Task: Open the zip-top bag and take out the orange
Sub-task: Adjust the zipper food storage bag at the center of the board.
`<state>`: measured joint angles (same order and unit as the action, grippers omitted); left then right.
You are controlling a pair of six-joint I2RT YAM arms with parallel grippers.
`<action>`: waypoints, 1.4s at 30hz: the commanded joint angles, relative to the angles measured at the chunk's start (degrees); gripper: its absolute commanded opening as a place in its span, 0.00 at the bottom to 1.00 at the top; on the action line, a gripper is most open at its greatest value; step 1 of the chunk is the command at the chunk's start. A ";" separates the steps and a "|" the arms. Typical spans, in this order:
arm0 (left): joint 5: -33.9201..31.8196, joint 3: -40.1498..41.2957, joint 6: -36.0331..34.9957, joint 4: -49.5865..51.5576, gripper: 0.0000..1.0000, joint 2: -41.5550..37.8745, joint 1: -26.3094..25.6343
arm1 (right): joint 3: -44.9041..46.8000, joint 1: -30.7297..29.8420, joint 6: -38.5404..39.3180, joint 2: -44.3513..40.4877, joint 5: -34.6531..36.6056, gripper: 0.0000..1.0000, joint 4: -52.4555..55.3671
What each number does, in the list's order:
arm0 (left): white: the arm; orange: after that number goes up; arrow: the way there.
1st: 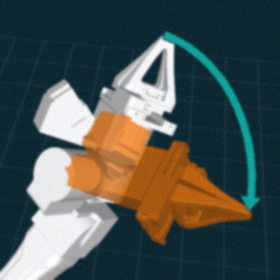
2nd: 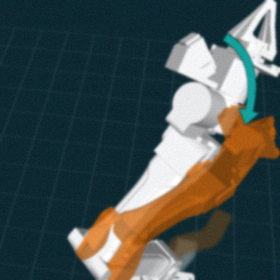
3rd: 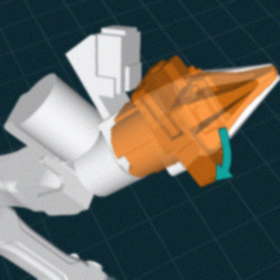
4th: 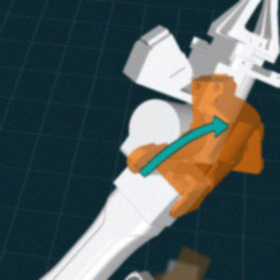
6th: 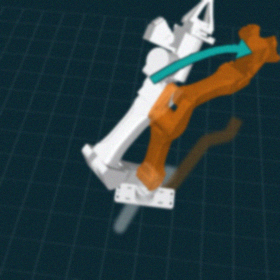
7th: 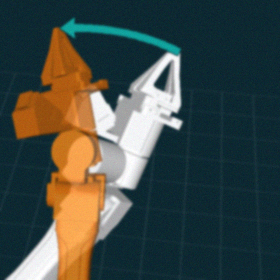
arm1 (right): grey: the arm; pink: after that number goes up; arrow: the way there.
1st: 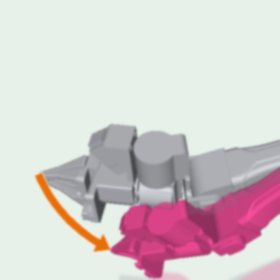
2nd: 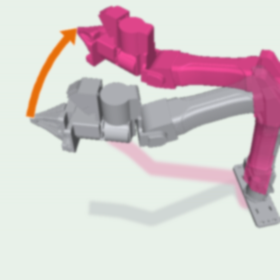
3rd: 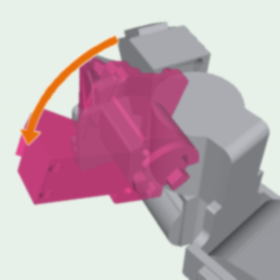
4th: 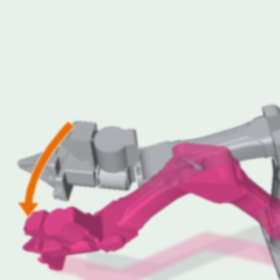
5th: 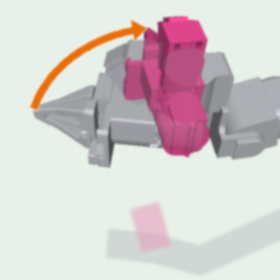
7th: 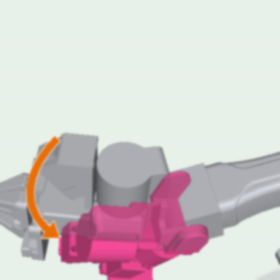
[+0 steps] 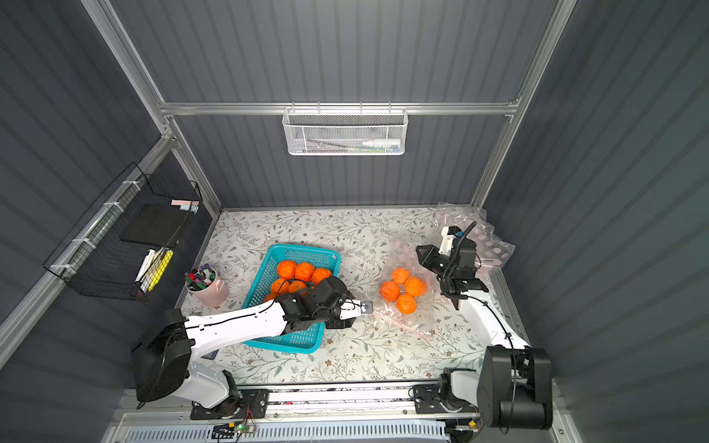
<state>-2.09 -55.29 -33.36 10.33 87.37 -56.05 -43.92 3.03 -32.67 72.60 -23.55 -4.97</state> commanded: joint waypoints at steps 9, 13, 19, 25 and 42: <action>1.30 -0.78 1.10 0.42 0.60 -1.94 -0.02 | -11.07 0.86 11.13 -2.66 12.75 0.58 19.38; 1.43 -0.71 1.20 0.11 0.60 -1.81 -0.02 | -11.50 -2.29 12.71 1.48 1.80 0.41 18.88; 4.04 -1.14 2.38 -0.17 0.60 -2.52 -0.02 | -18.28 -7.45 14.96 14.60 1.11 0.28 27.24; 4.56 -0.63 2.43 -0.95 0.60 -3.66 -0.03 | -21.56 -7.97 12.17 25.46 3.32 0.23 28.02; 9.66 1.69 9.75 -8.38 0.61 -1.48 -0.87 | -11.55 -8.21 -1.87 33.87 -0.88 0.10 17.56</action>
<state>4.51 -55.02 -27.66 5.69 85.38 -56.21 -57.39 -4.89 -30.92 105.19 -23.77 13.98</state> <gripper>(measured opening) 0.607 0.105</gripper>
